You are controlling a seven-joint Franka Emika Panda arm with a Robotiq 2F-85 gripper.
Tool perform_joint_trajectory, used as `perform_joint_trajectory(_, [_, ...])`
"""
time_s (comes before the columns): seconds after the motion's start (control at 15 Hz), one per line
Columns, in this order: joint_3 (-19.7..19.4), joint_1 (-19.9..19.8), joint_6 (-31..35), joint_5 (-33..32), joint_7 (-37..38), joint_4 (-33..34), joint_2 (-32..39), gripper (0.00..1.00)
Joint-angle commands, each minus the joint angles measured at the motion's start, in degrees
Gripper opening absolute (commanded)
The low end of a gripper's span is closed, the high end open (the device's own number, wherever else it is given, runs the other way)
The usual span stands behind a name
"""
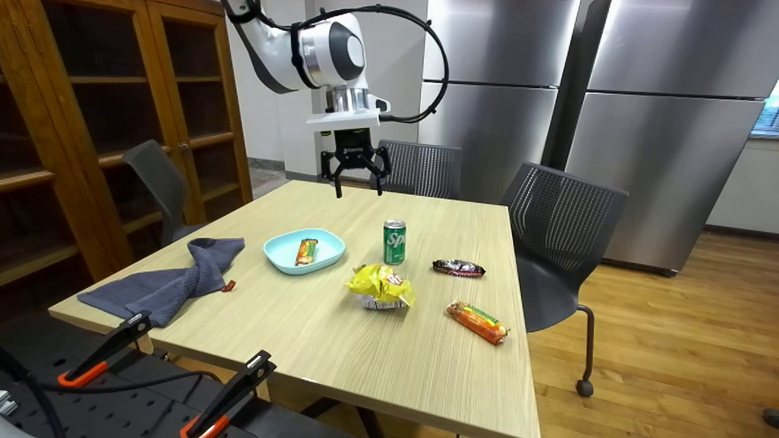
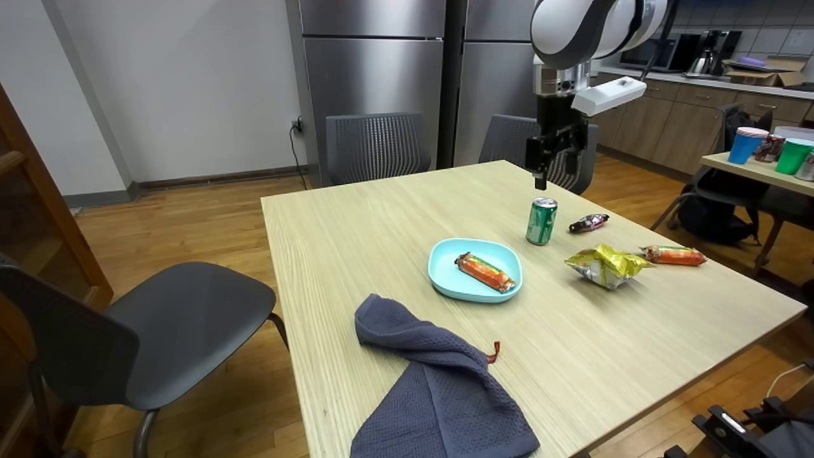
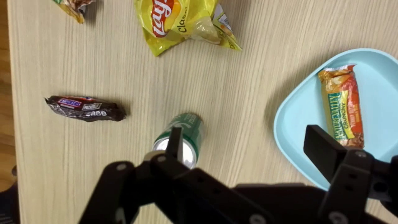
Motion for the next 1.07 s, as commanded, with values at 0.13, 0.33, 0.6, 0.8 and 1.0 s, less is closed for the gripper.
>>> perform_joint_trajectory(0.13, [-0.9, -3.6, 2.3, 9.2, 4.3, -0.9, -1.4, 1.00])
perform_joint_trajectory(0.33, [-1.4, -3.6, 1.4, 8.5, 2.5, 0.1, -0.5, 1.00])
perform_joint_trajectory(0.6, [-1.3, -3.5, 1.6, 8.6, 3.2, 0.1, -0.5, 1.00])
perform_joint_trajectory(0.8, [-1.4, -3.5, 1.6, 8.6, 3.2, 0.1, -0.5, 1.00])
perform_joint_trajectory(1.0, [-1.4, -3.4, 1.6, 8.6, 3.3, 0.1, -0.5, 1.00])
